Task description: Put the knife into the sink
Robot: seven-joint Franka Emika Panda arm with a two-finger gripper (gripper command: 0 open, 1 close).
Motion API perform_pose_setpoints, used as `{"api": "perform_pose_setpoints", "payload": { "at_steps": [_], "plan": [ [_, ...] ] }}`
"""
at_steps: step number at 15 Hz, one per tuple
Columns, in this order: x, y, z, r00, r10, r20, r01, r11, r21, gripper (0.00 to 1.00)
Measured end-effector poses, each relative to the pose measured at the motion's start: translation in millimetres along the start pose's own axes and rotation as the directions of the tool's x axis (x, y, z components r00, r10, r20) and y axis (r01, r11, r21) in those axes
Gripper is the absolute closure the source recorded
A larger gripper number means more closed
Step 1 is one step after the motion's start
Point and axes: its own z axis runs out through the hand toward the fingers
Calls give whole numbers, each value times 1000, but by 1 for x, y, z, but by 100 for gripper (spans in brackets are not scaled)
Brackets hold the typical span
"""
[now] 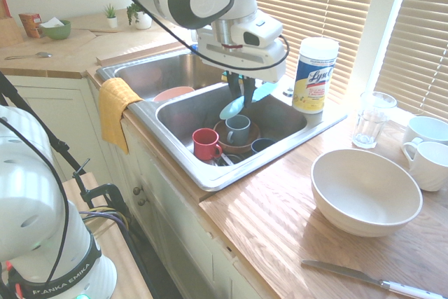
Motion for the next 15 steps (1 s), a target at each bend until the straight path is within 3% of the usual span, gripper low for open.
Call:
{"api": "perform_pose_setpoints", "payload": {
  "at_steps": [4,10,15],
  "plan": [
    [-49,-34,48,999,39,6,-39,999,7,100],
    [-56,-37,121,993,109,43,-108,994,-25,100],
    [-57,-43,152,991,126,47,-124,991,-42,100]
  ]
}}
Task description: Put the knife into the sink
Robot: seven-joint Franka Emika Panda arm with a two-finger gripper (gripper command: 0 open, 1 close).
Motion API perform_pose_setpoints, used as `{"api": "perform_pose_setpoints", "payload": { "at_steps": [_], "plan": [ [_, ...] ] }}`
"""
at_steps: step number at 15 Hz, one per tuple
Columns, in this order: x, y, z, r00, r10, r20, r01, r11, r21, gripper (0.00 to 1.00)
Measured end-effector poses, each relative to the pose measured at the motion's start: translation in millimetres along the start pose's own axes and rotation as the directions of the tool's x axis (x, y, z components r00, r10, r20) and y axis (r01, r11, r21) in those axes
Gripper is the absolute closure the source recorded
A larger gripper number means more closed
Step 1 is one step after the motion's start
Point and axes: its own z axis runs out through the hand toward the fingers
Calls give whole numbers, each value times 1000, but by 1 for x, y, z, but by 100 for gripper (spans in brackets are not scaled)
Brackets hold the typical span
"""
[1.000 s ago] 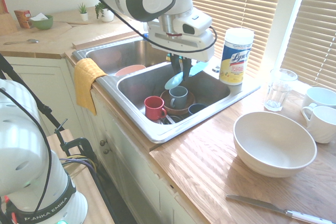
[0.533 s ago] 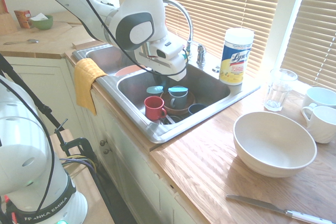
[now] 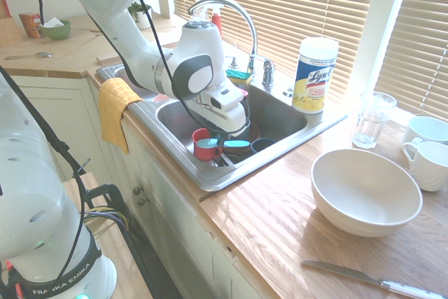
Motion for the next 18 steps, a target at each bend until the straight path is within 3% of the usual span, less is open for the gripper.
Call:
{"api": "perform_pose_setpoints", "payload": {
  "at_steps": [8,9,18],
  "plan": [
    [10,-35,53,999,5,32,-3,999,-34,100],
    [8,-38,60,999,4,36,-2,999,-40,0],
    [-7,-41,86,998,27,61,-23,998,-66,0]
  ]
}}
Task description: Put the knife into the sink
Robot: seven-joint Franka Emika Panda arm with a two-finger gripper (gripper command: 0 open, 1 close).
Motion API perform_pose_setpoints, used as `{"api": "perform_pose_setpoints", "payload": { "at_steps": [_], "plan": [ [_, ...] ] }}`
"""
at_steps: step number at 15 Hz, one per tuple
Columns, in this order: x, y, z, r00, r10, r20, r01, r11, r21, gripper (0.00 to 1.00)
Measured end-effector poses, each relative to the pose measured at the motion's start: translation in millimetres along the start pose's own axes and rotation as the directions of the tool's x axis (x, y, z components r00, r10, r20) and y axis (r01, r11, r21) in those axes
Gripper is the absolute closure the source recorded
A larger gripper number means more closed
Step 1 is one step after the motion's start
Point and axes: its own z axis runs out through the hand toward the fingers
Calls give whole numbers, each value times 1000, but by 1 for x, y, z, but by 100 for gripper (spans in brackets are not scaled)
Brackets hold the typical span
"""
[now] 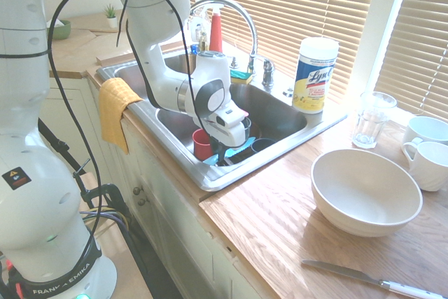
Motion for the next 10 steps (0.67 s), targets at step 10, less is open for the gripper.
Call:
{"api": "perform_pose_setpoints", "payload": {
  "at_steps": [10],
  "plan": [
    [21,-1,-121,998,17,-56,-15,999,43,0]
  ]
}}
